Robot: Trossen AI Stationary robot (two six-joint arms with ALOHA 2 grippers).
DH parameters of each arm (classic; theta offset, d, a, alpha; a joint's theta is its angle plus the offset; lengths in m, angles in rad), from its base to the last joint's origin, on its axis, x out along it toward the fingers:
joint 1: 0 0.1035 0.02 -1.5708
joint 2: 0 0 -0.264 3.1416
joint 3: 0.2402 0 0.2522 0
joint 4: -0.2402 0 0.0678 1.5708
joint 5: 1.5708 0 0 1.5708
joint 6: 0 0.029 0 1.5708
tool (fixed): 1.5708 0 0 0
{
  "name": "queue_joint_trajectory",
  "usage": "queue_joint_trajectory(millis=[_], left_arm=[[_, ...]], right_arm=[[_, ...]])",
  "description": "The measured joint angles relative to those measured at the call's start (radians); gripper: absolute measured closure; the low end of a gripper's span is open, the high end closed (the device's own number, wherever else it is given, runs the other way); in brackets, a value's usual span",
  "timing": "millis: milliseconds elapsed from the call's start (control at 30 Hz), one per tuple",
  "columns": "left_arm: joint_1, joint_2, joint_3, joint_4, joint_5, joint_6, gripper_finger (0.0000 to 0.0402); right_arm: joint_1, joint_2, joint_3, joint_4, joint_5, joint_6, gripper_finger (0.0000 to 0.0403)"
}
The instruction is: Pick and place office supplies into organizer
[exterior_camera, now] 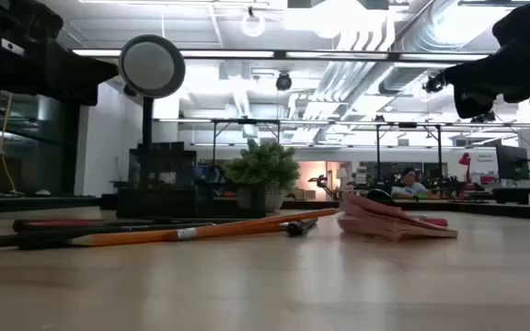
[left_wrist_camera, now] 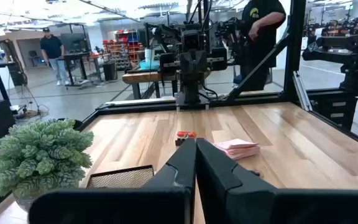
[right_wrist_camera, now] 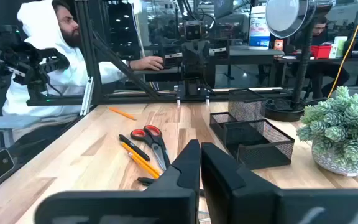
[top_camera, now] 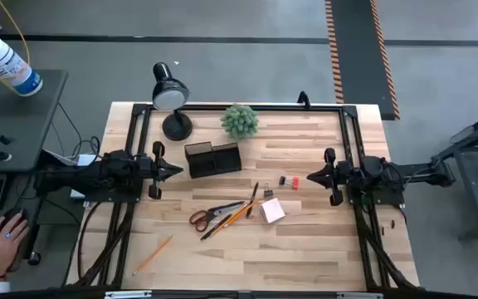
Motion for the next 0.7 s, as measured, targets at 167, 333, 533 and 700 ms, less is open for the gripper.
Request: queue_joint_trajectory(millis=[167, 333, 533, 700], left_arm=[[0.0, 0.0, 0.0, 0.0, 0.0, 0.0, 0.0401], [0.0, 0.0, 0.0, 0.0, 0.0, 0.0, 0.0401], [0.0, 0.0, 0.0, 0.0, 0.0, 0.0, 0.0401], [0.0, 0.0, 0.0, 0.0, 0.0, 0.0, 0.0401]], right_arm=[[0.0, 0.0, 0.0, 0.0, 0.0, 0.0, 0.04], [0.0, 0.0, 0.0, 0.0, 0.0, 0.0, 0.0399], [0.0, 0.0, 0.0, 0.0, 0.0, 0.0, 0.0401], [0.0, 0.0, 0.0, 0.0, 0.0, 0.0, 0.0398]])
